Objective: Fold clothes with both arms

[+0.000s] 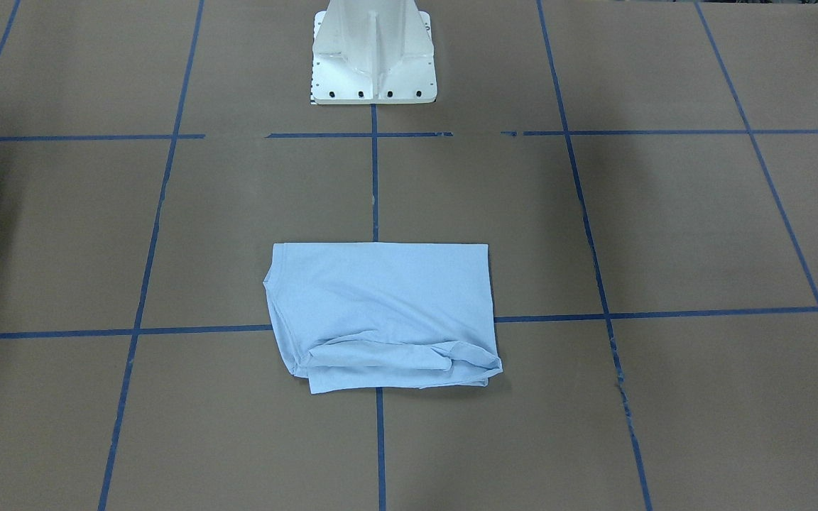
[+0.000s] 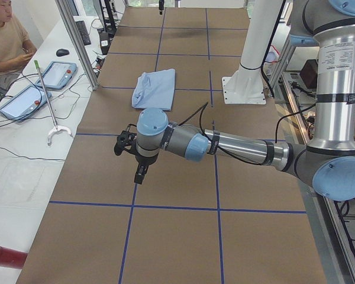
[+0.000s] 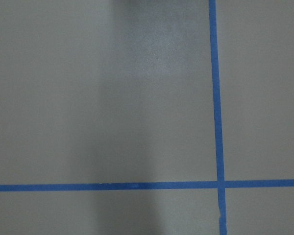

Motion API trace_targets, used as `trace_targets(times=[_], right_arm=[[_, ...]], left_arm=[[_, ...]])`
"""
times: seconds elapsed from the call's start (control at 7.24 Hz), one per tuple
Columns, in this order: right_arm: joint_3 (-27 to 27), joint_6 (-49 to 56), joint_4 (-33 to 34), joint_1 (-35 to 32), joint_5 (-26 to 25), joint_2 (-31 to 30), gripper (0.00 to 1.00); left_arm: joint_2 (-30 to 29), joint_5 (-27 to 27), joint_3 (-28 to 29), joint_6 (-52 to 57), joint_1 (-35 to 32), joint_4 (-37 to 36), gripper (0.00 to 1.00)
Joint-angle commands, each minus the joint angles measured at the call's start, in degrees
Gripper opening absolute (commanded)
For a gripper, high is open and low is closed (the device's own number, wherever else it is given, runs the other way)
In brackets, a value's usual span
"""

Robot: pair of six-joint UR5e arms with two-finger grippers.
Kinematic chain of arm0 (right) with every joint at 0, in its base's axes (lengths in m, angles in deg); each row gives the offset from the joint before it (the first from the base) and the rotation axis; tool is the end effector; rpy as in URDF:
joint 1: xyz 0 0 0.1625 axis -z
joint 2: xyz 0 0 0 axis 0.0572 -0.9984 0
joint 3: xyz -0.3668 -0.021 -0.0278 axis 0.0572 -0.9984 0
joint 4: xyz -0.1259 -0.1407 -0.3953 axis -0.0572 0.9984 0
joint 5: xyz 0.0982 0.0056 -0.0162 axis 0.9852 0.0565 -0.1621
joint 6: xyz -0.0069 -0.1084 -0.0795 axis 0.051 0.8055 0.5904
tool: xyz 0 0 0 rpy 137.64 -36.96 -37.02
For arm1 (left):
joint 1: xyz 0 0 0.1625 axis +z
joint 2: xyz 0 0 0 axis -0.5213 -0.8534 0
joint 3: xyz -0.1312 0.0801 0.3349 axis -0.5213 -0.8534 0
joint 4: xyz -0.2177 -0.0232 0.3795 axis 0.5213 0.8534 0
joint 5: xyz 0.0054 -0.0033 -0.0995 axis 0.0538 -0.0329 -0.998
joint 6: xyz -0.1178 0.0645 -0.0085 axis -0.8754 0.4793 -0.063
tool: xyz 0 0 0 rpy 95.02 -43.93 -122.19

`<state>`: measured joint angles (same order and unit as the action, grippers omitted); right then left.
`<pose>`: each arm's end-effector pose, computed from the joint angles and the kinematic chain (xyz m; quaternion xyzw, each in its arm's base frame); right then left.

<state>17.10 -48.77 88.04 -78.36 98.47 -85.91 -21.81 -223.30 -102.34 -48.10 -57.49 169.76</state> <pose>-0.0485 -0.5895 0.5771 0.0193 -0.3970 0.0350 0.9169 -0.0266 -0.5198 0.5144 0.1441 0.3918 0.0440 0.9076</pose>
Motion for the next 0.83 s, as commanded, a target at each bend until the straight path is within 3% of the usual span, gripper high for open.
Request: trace_targets(times=[0.0, 0.69], right_arm=[[-0.1, 0.7, -0.2, 0.6, -0.2, -0.5, 1.0], [1.4, 6.1, 5.4, 1.0, 0.1, 0.2, 1.0]], left_arm=[[1.8, 0.0, 1.0, 0.3, 0.2, -0.2, 1.0], [1.0, 0.0, 1.2, 0.4, 1.2, -0.2, 1.0]])
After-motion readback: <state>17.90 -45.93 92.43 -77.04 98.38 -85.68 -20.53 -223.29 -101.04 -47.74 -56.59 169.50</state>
